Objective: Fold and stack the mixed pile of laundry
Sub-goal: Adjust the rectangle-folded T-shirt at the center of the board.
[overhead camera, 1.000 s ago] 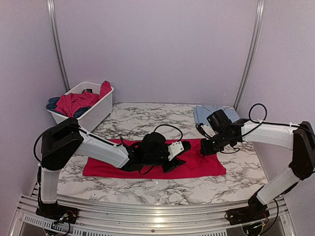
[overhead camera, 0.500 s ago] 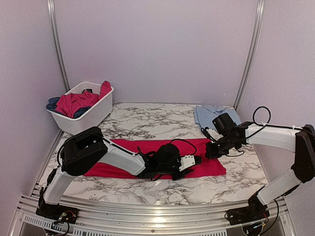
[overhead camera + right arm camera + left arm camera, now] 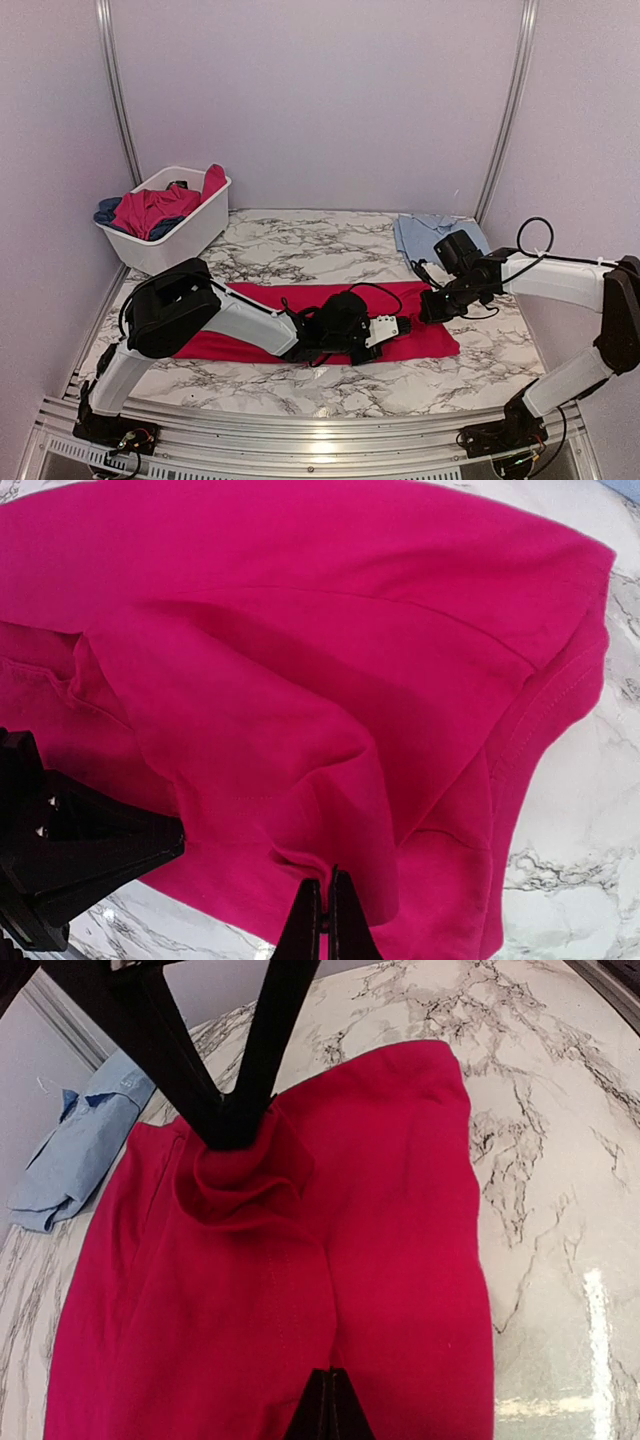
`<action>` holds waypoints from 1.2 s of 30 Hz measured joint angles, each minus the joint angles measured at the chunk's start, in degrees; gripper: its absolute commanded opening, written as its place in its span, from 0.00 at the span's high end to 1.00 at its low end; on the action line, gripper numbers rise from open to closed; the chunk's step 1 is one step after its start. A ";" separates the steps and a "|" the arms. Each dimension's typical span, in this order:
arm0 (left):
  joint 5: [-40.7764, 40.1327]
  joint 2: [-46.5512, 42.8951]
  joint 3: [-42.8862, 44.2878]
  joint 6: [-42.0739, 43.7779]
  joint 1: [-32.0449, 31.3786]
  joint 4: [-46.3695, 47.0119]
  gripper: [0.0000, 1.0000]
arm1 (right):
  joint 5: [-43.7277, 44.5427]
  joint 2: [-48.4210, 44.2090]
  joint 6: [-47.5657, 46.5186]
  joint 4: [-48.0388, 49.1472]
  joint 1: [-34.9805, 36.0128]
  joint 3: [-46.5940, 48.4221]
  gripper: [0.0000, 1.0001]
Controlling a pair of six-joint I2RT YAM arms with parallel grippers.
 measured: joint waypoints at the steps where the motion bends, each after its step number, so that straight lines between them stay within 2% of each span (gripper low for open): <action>1: -0.09 -0.04 0.00 -0.07 0.00 -0.04 1.00 | 0.00 -0.26 -0.02 -0.20 -0.04 -0.07 1.00; 7: -1.51 -1.92 -0.44 0.22 0.00 -0.68 1.00 | 0.31 -1.44 -0.02 -0.90 -0.33 -0.28 1.00; 16: -1.86 -11.80 -5.49 -0.63 0.00 -0.87 1.00 | 1.62 -1.88 0.07 -2.93 -0.52 -0.31 1.00; 25: -1.84 -11.93 -10.73 -1.38 0.02 -1.31 1.00 | 1.99 -2.38 0.22 -7.10 -0.33 -0.31 1.00; 26: -1.81 -11.93 -10.86 -1.44 0.04 -1.31 1.00 | 1.99 -2.36 0.22 -7.32 -0.02 -0.31 0.93; 27: -1.68 -11.93 -10.95 -1.44 0.07 -1.29 0.93 | 2.05 -2.27 0.22 -7.61 0.24 -0.31 0.84; 29: -1.44 -11.93 -10.97 -1.31 0.13 -1.27 0.73 | 1.99 -1.92 0.24 -8.17 1.31 -0.31 0.65; 31: -1.49 -12.00 -11.30 -2.23 0.24 -1.16 0.60 | 1.90 -1.20 0.37 -8.57 2.75 -0.28 0.51; 33: -1.55 -12.55 -12.41 -3.67 0.68 -1.16 0.52 | 1.95 -0.98 0.46 -8.96 3.61 -0.22 0.44; 36: -2.73 -16.22 -16.44 -7.26 1.86 -1.73 0.47 | 1.97 -1.81 0.63 -9.33 3.82 0.35 0.44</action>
